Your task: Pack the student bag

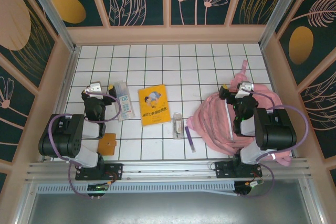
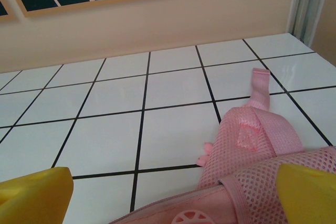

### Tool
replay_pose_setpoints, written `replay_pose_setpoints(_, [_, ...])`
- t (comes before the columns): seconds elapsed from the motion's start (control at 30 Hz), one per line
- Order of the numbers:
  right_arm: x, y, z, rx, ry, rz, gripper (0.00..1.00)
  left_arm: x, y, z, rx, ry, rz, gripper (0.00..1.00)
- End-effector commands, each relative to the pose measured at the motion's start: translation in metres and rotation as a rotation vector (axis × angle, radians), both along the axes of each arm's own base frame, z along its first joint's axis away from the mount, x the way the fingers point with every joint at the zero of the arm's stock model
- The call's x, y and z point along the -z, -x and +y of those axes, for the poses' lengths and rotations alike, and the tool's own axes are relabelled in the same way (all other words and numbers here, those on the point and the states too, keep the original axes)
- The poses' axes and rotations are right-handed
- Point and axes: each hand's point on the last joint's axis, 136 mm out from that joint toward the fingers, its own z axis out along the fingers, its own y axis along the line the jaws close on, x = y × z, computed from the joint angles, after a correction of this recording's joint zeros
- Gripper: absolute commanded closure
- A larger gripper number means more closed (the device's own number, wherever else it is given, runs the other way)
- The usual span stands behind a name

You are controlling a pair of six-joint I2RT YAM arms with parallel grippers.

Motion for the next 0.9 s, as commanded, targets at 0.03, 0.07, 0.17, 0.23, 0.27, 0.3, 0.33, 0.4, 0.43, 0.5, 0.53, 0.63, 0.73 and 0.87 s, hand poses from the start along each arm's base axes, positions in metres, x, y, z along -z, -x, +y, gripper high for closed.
replay_pose_setpoints(0.03, [-0.01, -0.005, -0.003, 0.013, -0.002, -0.033, 0.01, -0.017, -0.005, 0.001, 0.002, 0.02, -0.064, 0.01])
replay_pose_setpoints(0.07, [-0.01, -0.005, -0.003, 0.013, -0.002, -0.034, 0.01, -0.017, -0.005, 0.0, 0.004, 0.02, -0.062, 0.01])
replay_pose_setpoints(0.17, [-0.016, -0.007, -0.013, 0.072, -0.013, -0.035, 0.01, -0.016, -0.006, 0.0, 0.007, 0.021, -0.059, 0.01])
replay_pose_setpoints(0.23, [-0.023, -0.013, -0.031, 0.184, -0.034, 0.009, 0.01, -0.017, -0.006, 0.0, 0.006, 0.02, -0.061, 0.01])
replay_pose_setpoints(0.27, [-0.025, -0.015, -0.036, 0.219, -0.055, 0.047, 0.01, -0.018, -0.006, 0.001, 0.003, 0.02, -0.066, 0.01])
replay_pose_setpoints(0.3, [-0.028, -0.016, -0.04, 0.25, -0.092, 0.086, 0.01, -0.019, -0.008, 0.0, 0.004, 0.02, -0.054, 0.01])
replay_pose_setpoints(0.33, [-0.034, -0.017, -0.044, 0.287, -0.141, 0.116, 0.01, -0.023, -0.009, 0.001, 0.001, 0.018, -0.059, 0.01])
replay_pose_setpoints(0.4, [-0.034, -0.01, -0.05, 0.384, -0.273, 0.218, 0.01, -0.027, -0.02, -0.003, 0.017, 0.008, 0.0, 0.01])
replay_pose_setpoints(0.43, [-0.035, -0.005, -0.049, 0.425, -0.347, 0.276, 0.04, -0.03, -0.026, -0.008, 0.044, 0.01, 0.037, 0.01])
replay_pose_setpoints(0.5, [-0.036, 0.01, -0.042, 0.489, -0.421, 0.395, 0.1, -0.039, -0.032, -0.02, 0.11, 0.04, 0.081, 0.01])
replay_pose_setpoints(0.53, [-0.035, 0.02, -0.035, 0.511, -0.422, 0.461, 0.12, -0.047, -0.034, -0.03, 0.16, 0.063, 0.09, 0.01])
replay_pose_setpoints(0.63, [-0.034, 0.046, -0.001, 0.496, -0.344, 0.608, 0.13, -0.068, -0.032, -0.062, 0.301, 0.115, 0.092, 0.01])
replay_pose_setpoints(0.73, [-0.025, 0.07, 0.039, 0.387, -0.265, 0.743, 0.14, -0.074, -0.018, -0.115, 0.488, 0.042, 0.088, 0.01])
replay_pose_setpoints(0.87, [-0.004, 0.105, 0.063, 0.319, -0.184, 0.905, 0.16, -0.07, 0.003, -0.177, 0.752, -0.026, 0.076, 0.01])
